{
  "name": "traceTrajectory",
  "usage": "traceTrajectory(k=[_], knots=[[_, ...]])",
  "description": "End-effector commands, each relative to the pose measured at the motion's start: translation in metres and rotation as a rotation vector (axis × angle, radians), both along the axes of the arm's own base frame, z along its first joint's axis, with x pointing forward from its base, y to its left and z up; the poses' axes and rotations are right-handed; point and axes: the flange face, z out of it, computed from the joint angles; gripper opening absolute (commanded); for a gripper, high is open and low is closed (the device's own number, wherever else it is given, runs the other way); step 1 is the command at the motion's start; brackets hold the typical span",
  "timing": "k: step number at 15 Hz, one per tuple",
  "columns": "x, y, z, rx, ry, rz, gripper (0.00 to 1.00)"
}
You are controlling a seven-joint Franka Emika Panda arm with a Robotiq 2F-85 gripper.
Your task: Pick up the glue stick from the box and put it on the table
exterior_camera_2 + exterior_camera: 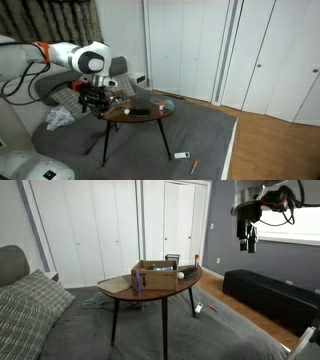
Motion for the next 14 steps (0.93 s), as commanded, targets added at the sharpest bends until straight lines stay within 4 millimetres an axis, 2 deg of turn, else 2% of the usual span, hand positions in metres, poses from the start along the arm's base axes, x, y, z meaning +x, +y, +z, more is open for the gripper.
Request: traceTrajectory(k=[1, 10, 12, 14], knots=[[0.000, 0.000, 0.000, 0.000, 0.001, 0.000, 1.00], [0.000, 0.000, 0.000, 0.000, 0.001, 0.000, 1.00], [0.013, 0.005, 0.005, 0.004, -0.040, -0.030, 1.00], [0.035, 0.025, 0.011, 0.027, -0.064, -0.025, 1.00]])
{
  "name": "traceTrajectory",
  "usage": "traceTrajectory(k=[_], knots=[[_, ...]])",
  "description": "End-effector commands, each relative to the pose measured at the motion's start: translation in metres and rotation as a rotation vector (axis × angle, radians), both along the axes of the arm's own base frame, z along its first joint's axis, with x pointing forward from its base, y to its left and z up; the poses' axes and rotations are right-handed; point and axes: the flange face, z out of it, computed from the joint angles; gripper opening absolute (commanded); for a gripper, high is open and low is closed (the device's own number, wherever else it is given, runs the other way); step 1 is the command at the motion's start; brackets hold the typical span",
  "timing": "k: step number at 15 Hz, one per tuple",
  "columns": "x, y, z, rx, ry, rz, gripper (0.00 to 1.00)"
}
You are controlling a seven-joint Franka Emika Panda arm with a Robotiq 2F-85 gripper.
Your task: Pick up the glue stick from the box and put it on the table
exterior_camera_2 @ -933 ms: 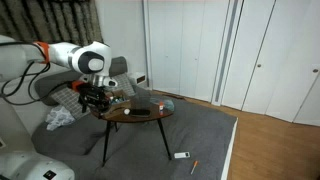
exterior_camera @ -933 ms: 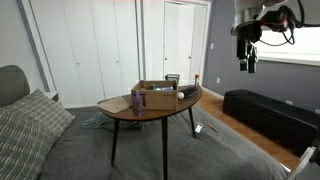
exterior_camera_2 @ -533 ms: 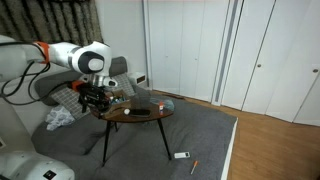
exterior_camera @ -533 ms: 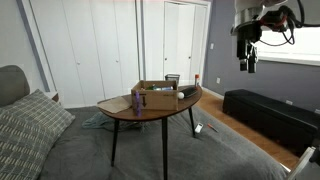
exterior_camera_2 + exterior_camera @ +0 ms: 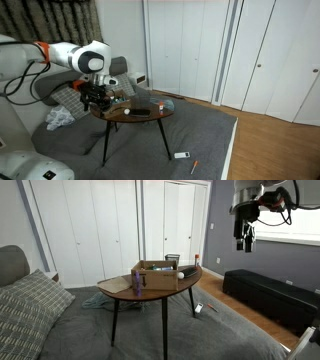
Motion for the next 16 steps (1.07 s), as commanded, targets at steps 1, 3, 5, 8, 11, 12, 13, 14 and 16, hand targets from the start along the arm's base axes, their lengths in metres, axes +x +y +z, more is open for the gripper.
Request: traceTrajectory(k=[1, 3, 5, 8, 11, 12, 13, 14, 16], knots=[[0.041, 0.037, 0.011, 0.040, -0.040, -0.018, 1.00], [0.064, 0.064, 0.016, 0.065, -0.048, -0.063, 1.00], [0.090, 0.094, 0.018, 0.074, -0.053, -0.120, 1.00], [0.134, 0.127, 0.017, 0.055, -0.109, -0.201, 1.00], [0.173, 0.149, 0.011, 0.043, -0.162, -0.315, 1.00], [0.187, 0.156, 0.007, 0.045, -0.178, -0.362, 1.00], [0.199, 0.162, 0.004, 0.055, -0.196, -0.407, 1.00], [0.212, 0.168, -0.002, 0.059, -0.211, -0.456, 1.00], [0.233, 0.178, -0.014, 0.063, -0.265, -0.534, 1.00]])
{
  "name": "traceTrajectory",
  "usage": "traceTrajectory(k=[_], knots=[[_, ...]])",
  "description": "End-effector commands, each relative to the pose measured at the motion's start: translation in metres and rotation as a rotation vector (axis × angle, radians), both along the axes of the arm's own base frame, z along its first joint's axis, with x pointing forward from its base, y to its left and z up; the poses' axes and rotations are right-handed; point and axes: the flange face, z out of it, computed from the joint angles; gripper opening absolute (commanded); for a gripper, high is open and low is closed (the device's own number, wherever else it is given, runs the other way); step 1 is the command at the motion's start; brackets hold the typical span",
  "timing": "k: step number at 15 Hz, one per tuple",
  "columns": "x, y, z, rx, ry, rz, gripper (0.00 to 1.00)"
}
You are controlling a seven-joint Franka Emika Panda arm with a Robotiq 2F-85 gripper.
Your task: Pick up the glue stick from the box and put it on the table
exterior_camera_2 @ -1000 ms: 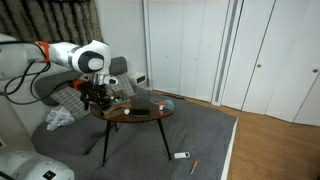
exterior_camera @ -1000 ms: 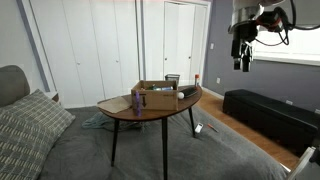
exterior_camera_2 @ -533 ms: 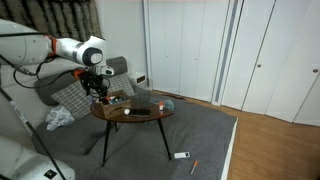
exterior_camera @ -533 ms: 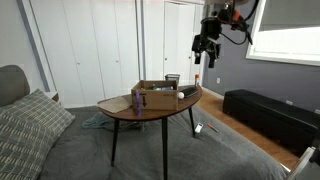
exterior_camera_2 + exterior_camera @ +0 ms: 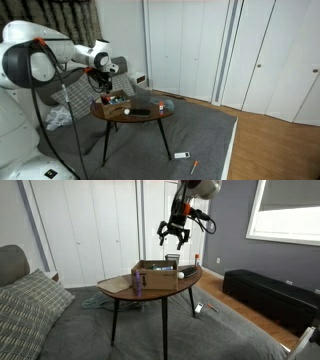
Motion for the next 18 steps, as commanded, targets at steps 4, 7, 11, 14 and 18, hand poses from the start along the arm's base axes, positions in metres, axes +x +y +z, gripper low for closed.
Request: traceTrajectory(k=[4, 7, 11, 14, 18], knots=[[0.035, 0.018, -0.027, -0.011, -0.047, -0.095, 1.00], [0.036, 0.016, -0.028, -0.013, -0.045, -0.097, 1.00], [0.035, 0.015, -0.024, -0.011, -0.052, -0.098, 1.00], [0.052, 0.019, -0.031, 0.001, -0.010, -0.176, 1.00], [0.070, 0.038, -0.049, 0.005, 0.046, -0.226, 1.00]])
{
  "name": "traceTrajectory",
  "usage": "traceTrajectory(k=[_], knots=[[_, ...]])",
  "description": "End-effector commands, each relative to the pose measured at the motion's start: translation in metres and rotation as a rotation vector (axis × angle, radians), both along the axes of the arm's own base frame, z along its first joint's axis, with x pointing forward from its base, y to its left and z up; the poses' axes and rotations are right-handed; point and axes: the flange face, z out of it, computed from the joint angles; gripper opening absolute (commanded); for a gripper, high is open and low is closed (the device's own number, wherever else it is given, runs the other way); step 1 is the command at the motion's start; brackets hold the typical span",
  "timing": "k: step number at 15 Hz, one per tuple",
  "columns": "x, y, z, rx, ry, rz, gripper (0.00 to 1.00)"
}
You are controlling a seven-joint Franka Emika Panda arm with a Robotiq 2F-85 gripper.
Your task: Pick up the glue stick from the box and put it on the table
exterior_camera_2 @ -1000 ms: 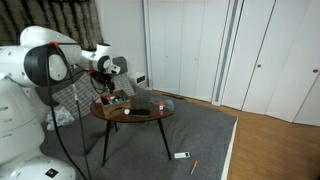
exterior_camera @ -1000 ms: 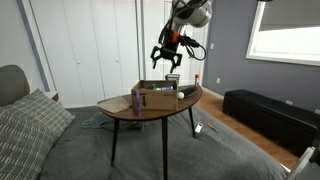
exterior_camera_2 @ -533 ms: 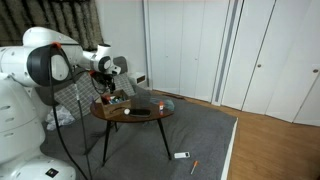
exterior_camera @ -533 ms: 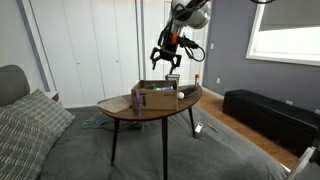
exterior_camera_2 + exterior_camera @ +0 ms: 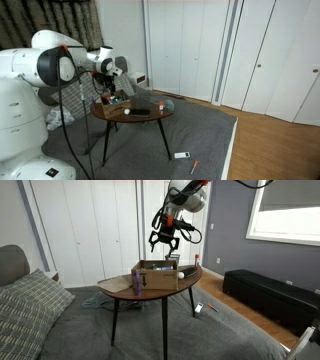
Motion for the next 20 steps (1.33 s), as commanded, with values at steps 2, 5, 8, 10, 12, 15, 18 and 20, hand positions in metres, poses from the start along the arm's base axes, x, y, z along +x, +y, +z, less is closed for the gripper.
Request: traceTrajectory(k=[2, 5, 8, 10, 12, 15, 18, 20], knots=[[0.027, 0.029, -0.018, 0.010, 0.049, -0.067, 1.00], [0.039, 0.043, -0.032, 0.005, 0.057, -0.104, 0.85], [0.048, 0.050, -0.042, -0.006, 0.069, -0.131, 0.69], [0.055, 0.052, -0.048, -0.005, 0.072, -0.150, 0.72], [0.060, 0.054, -0.053, 0.003, 0.069, -0.163, 0.72], [0.066, 0.057, -0.061, 0.001, 0.077, -0.180, 0.65], [0.069, 0.061, -0.069, -0.002, 0.090, -0.185, 0.60], [0.070, 0.064, -0.072, 0.003, 0.094, -0.184, 0.60]])
